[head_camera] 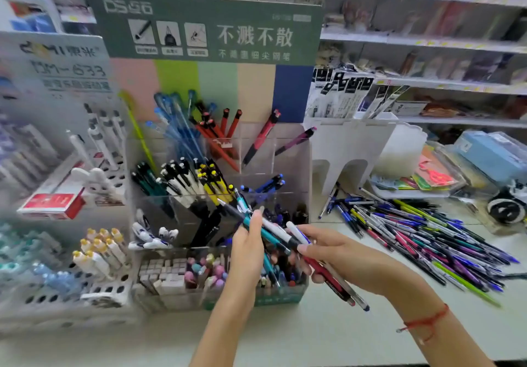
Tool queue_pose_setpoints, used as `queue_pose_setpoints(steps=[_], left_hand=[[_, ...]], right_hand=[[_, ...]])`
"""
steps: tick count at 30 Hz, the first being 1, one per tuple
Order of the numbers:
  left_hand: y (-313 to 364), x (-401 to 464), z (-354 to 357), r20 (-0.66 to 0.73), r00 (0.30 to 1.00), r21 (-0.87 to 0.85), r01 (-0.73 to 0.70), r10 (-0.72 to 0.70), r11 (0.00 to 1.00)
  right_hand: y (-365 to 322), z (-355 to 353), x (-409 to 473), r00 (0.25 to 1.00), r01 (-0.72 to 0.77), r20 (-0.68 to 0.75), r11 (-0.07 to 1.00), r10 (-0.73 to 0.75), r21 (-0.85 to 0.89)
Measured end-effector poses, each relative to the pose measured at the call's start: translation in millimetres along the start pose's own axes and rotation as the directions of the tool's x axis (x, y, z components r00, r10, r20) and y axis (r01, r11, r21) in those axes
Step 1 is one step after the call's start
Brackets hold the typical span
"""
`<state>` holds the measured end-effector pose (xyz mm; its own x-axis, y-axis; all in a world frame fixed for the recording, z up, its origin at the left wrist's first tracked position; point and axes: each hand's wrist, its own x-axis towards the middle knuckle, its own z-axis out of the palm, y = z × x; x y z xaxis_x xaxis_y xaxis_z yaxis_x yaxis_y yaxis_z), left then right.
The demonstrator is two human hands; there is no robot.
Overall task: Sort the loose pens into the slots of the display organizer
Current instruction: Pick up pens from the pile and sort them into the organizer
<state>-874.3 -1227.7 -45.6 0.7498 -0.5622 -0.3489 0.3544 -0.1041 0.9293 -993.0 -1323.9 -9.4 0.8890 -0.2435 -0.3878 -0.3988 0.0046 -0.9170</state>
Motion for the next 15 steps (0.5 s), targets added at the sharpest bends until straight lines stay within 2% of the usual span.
queue_pose_setpoints(steps=[2, 4, 6, 9, 13, 15], left_hand=[[-3, -1, -17, -0.021, 0.996, -0.047, 0.085, -0.086, 0.995], [-5, -1, -32, -0.038, 0.994, -0.074, 0.102, -0.105, 0.992], [-2, -1, -43, -0.025, 0.996, -0.08, 0.087, -0.09, 0.993], [5, 0, -53, 0.01, 0.998, -0.052, 0.058, -0.058, 0.997], [9, 1, -63, -0.059, 0.998, -0.114, 0.013, -0.02, 0.993], [12, -1, -68, -0.081, 0.997, -0.115, -0.008, -0.001, 0.993]], right_hand=[[-8, 15, 10, 1.0, -0.006, 0.013, 0.986, 0.008, -0.166], [-16, 25, 19, 1.0, 0.0, 0.017, 0.953, 0.005, -0.302], [-22, 34, 27, 0.999, 0.044, 0.01, 0.938, -0.043, -0.343], [-27, 44, 33, 0.995, 0.097, 0.018, 0.945, -0.096, -0.312], [-31, 47, 36, 0.998, 0.033, 0.057, 0.994, -0.027, -0.102], [-31, 48, 35, 0.997, 0.033, 0.075, 0.996, -0.027, -0.078]])
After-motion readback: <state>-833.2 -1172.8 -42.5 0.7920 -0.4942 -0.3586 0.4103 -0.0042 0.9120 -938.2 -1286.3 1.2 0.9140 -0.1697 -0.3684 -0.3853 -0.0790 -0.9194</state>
